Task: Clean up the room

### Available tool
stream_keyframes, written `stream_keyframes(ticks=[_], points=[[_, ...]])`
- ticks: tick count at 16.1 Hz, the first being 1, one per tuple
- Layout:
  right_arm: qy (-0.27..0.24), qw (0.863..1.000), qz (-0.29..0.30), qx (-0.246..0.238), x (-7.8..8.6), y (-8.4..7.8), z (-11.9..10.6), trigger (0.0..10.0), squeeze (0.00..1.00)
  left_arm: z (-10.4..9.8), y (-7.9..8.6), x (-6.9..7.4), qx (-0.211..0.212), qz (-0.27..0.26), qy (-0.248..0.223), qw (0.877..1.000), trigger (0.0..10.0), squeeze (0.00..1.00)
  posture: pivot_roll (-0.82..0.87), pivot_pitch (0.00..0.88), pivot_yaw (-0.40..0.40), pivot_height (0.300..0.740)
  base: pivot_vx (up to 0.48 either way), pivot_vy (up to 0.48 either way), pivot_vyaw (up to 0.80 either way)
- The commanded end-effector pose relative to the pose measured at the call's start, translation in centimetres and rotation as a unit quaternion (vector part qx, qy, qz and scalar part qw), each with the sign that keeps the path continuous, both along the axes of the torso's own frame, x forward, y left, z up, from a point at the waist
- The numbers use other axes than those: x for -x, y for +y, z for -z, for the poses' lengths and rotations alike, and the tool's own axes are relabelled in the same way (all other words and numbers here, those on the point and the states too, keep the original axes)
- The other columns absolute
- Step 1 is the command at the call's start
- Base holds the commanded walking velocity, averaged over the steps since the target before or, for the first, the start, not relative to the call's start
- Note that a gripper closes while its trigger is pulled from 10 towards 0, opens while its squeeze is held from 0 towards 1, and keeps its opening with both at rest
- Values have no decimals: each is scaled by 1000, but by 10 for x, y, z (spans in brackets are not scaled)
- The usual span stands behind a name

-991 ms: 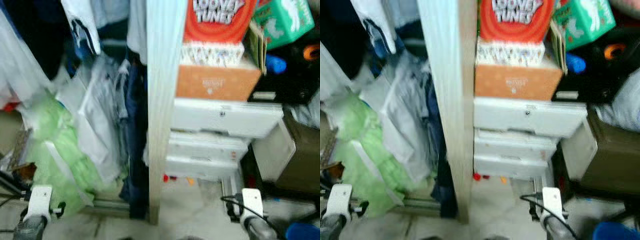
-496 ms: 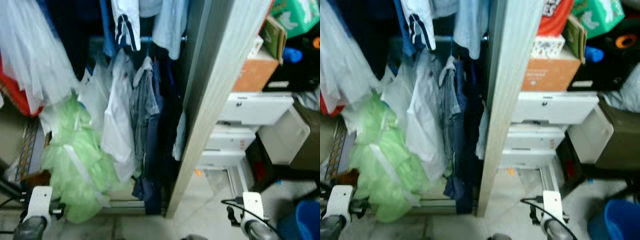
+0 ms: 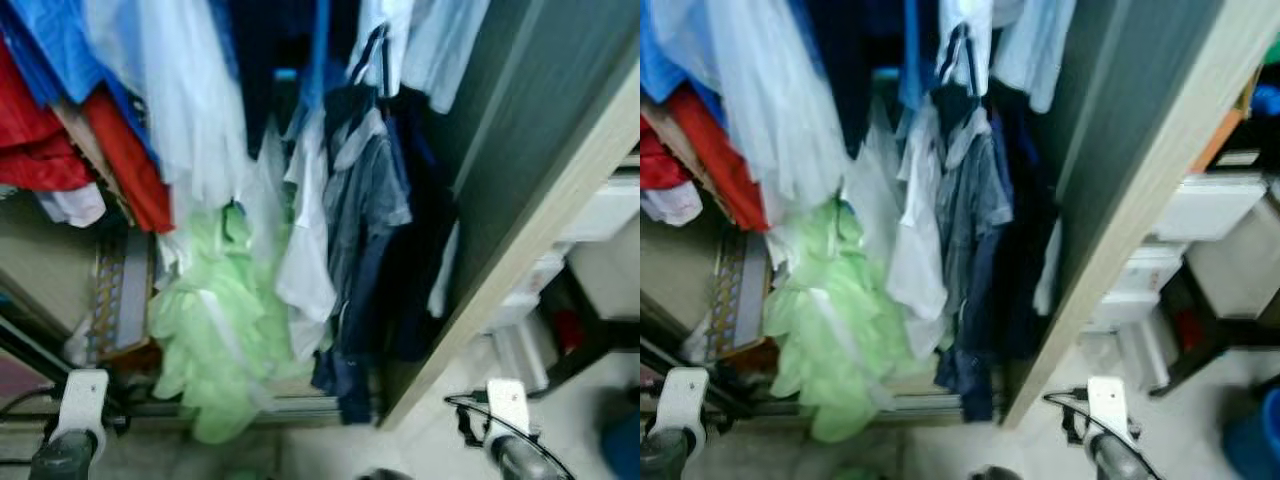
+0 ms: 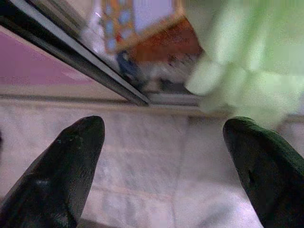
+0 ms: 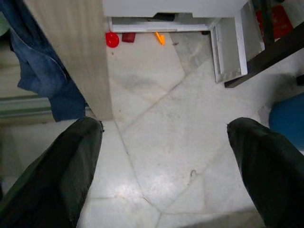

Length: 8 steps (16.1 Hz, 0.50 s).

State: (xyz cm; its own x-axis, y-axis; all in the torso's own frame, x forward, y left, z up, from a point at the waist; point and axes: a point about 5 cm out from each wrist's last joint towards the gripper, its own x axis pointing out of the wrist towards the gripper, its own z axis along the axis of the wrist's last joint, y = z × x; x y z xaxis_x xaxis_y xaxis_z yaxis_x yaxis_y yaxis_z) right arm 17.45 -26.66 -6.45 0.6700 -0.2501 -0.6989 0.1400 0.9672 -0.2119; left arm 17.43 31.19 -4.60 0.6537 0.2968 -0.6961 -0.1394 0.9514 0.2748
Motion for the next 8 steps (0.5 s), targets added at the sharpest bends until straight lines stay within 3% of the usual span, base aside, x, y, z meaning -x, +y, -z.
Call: stream_keyframes(ticks=[1,4,6,8], points=[[-16,1000,4,9,-4,-7,-6,10000,0,-4,2,-3,-9,-4,-19,1000,10000,0,-23,0,8,740,0,371,0],[-68,997,-12,14,-24,-10,-20,10000,0,-17,2,-16,-35,-5,-88,995,10000,0,-21,0,2,740,0,0,0],[-121,992,-18,1,-42,-7,-35,10000,0,-30,-12,-37,0,6,-164,987,10000,0,-15,0,-8,740,0,0,0],[-151,988,-25,-12,-53,-1,-42,10000,0,-37,-23,-47,17,25,-193,981,10000,0,-14,0,-13,740,0,0,0]])
